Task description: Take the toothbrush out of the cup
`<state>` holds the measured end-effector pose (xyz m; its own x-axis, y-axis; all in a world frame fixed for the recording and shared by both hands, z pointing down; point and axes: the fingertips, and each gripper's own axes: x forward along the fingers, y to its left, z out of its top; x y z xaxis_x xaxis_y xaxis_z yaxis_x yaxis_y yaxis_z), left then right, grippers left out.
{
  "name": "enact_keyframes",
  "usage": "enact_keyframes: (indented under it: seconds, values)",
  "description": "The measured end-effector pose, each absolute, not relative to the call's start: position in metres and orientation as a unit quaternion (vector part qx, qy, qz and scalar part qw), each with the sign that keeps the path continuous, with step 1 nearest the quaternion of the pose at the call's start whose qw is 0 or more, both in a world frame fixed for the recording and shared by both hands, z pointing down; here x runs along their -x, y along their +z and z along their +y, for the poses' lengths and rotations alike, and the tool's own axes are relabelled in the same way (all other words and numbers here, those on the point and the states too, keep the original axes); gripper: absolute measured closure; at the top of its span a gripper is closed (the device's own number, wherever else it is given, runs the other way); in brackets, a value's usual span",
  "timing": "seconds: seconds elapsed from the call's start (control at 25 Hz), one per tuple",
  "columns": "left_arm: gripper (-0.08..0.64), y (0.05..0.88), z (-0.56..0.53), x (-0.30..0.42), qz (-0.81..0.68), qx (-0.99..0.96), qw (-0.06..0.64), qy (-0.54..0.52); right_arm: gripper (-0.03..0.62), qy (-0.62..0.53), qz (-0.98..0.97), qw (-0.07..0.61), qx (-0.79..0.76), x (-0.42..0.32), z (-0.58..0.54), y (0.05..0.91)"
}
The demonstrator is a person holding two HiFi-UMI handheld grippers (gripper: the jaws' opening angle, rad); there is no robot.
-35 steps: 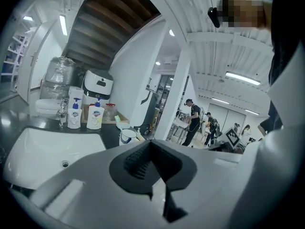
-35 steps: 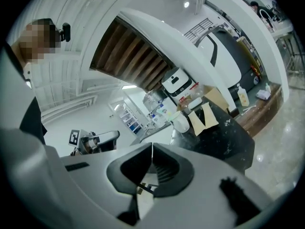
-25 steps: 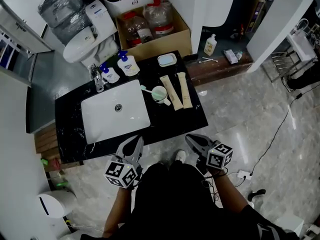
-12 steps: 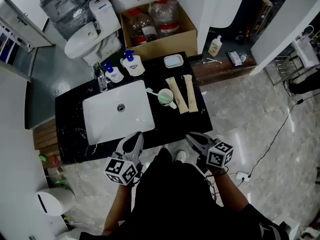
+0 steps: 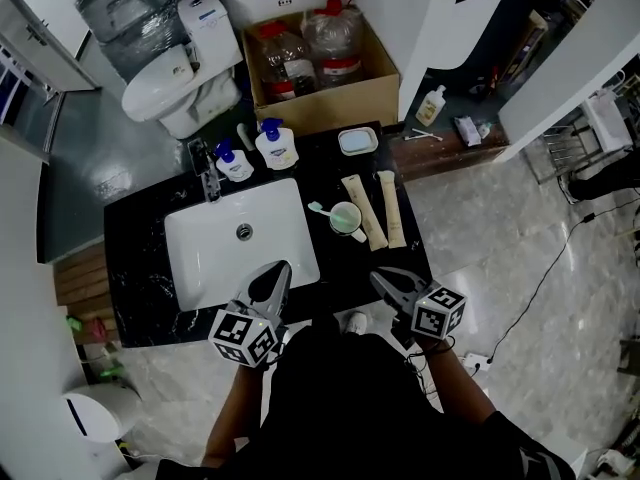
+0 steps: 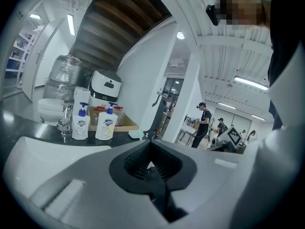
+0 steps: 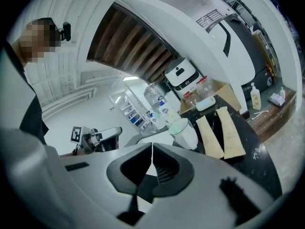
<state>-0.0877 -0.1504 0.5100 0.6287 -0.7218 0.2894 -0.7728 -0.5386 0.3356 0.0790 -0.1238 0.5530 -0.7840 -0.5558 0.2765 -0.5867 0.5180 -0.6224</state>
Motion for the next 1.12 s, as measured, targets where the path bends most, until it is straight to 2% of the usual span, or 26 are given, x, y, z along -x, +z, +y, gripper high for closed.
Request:
enact_keyframes:
  seconds: [0.76, 1.12]
  values:
    - [0.551, 0.52, -0.202, 0.106, -0.417, -0.876, 0.239, 0.054, 0.577, 0.333, -0.885, 0.044, -0.322, -0.039, -0.199, 0.54]
    - [0.551, 0.516, -0.204, 0.097, -0.451, -0.86, 0.234, 0.055, 0.575, 0.299, -0.911, 0.097, -0.267, -0.024, -0.22, 0.549]
